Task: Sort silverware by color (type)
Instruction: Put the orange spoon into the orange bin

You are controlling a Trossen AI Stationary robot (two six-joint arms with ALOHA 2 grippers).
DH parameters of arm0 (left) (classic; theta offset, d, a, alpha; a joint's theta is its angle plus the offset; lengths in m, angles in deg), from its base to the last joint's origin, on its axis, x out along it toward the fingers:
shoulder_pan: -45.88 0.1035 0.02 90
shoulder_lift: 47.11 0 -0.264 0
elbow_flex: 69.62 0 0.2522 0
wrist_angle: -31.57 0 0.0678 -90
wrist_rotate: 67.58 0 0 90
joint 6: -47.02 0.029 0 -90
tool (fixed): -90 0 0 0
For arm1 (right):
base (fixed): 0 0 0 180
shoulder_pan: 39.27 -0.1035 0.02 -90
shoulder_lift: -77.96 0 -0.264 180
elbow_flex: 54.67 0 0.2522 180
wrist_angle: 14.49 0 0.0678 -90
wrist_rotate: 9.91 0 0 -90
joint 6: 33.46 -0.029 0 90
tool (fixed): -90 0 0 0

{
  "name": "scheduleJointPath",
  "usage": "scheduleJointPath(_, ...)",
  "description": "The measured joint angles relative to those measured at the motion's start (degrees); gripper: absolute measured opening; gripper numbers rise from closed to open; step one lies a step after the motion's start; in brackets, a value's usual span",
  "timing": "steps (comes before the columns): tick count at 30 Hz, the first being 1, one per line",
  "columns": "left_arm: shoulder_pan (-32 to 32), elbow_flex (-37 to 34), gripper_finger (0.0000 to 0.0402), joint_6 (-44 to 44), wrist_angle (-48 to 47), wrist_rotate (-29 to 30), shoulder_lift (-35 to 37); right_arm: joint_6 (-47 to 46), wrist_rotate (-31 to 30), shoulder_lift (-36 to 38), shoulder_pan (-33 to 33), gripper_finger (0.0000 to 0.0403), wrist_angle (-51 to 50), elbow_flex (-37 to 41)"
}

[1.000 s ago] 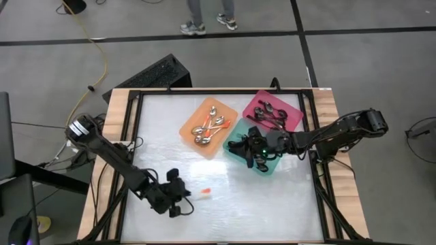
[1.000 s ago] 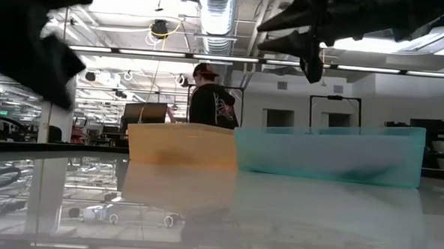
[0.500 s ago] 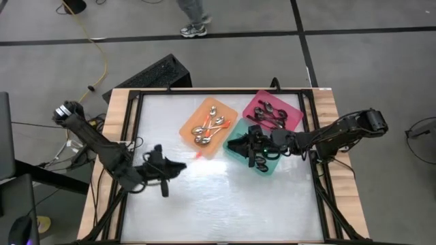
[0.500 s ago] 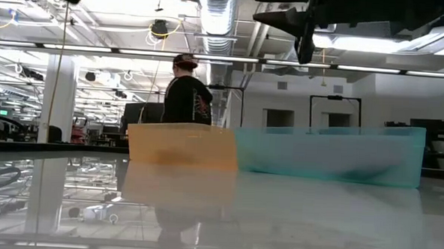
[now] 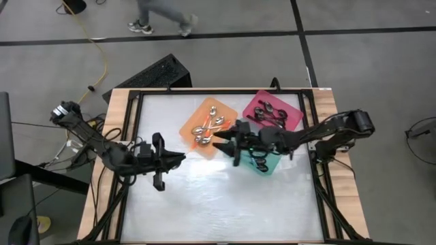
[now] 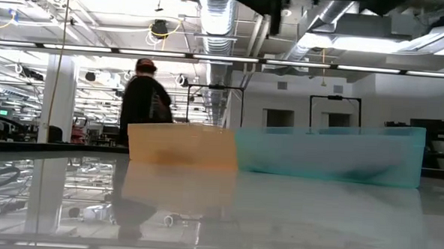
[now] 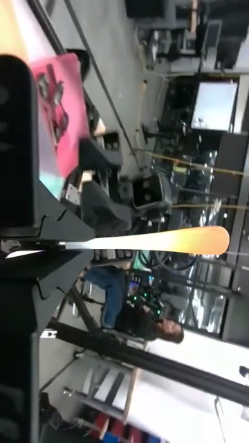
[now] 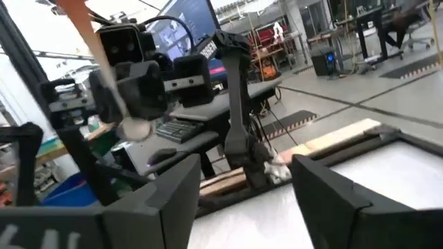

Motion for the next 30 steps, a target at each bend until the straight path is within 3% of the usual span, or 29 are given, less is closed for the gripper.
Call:
scheduleJointPath(7, 3.9, 0.0, 0.0002, 0.4, 1.6, -8.2, 0.0, 6.1, 1.3, -7.1, -0.1, 0.0249, -4.9, -14.2)
scheduleJointPath(13, 5.8, 0.0, 0.0002, 3.0, 3.6, -13.4, 0.0, 10.9, 3.0, -8.5, -1.3, 0.0250, -14.8, -21.7)
scheduleJointPath(30, 12.1, 0.0, 0.0002, 3.1, 3.5, -24.7, 0.4, 13.9, 6.2, -8.4, -1.5, 0.0250, -18.3, -25.6)
